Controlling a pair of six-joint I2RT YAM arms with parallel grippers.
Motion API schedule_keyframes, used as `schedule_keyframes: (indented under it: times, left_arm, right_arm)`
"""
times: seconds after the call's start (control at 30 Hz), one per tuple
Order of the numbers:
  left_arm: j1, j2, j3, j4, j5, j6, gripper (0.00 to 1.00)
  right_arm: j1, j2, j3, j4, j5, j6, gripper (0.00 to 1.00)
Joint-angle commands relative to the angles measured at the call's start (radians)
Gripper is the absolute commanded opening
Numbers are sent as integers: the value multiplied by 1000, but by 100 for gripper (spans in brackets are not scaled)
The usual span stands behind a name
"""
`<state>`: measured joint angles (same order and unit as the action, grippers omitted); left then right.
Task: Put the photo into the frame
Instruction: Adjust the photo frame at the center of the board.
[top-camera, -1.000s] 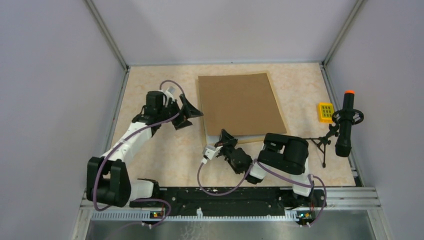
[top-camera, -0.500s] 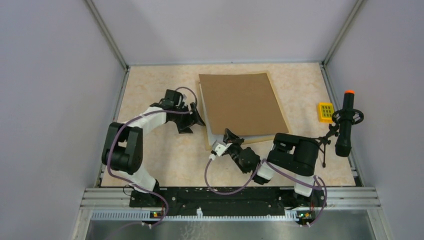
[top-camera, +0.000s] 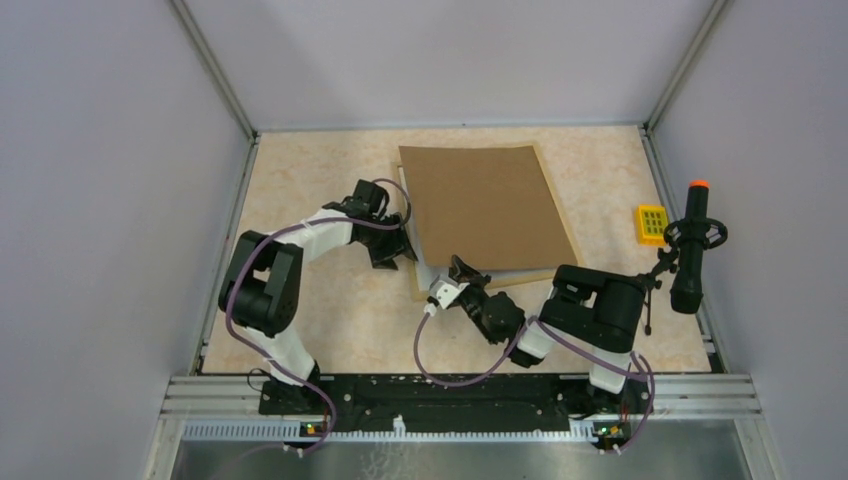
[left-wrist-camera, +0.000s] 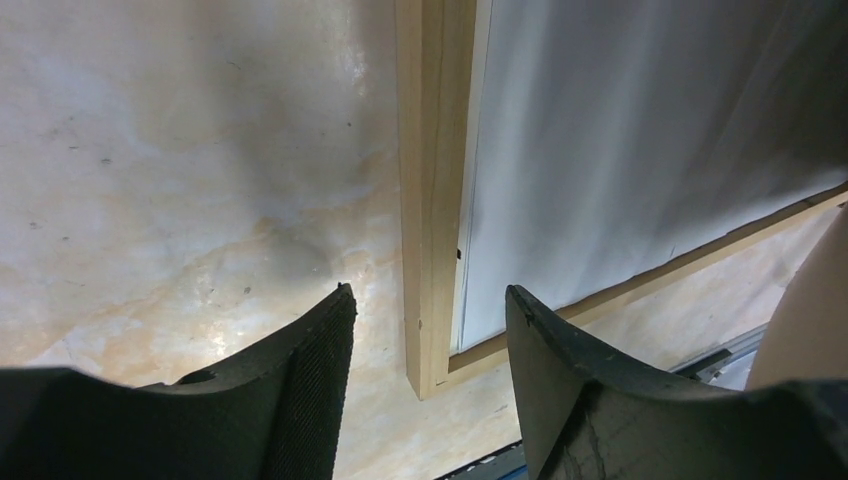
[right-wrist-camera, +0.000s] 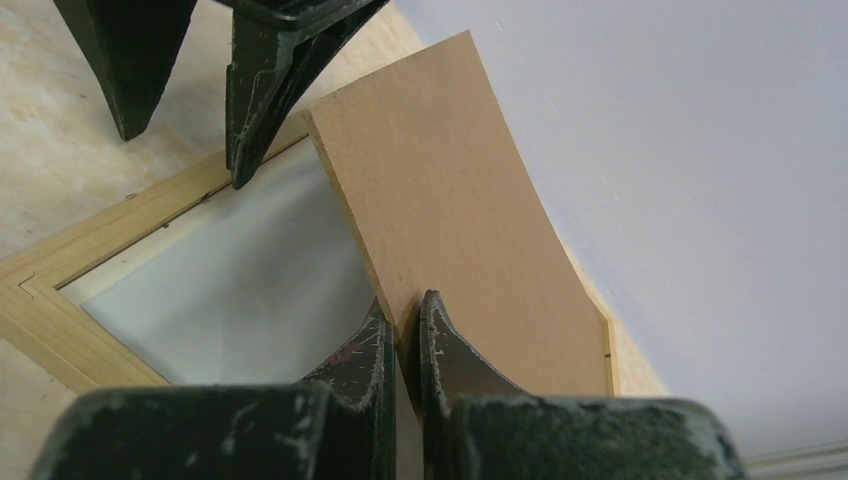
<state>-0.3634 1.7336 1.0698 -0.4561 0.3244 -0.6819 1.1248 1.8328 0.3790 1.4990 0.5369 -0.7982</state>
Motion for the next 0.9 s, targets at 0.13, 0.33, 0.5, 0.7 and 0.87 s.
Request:
schedule_keyframes:
  times: [0.13, 0.33, 0.5, 0.7, 0.87]
  left_arm:
    - [-36, 42, 18, 15, -54, -41, 52]
    - [-47, 57, 4, 28, -88, -46, 49]
    - [-61, 78, 22, 22, -120, -38, 51]
    - [-67, 91, 27, 7, -157, -32, 49]
    - [-69, 106, 44, -20, -197, -18, 42]
  right_arm:
    - [-25, -27, -14, 219, -17, 268, 0]
    - [-26, -31, -18, 221, -25, 282, 0]
    - [-26, -30, -20, 220, -25, 279, 0]
    - [-26, -33, -23, 221, -27, 285, 0]
    - [-26, -30, -25, 220, -26, 287, 0]
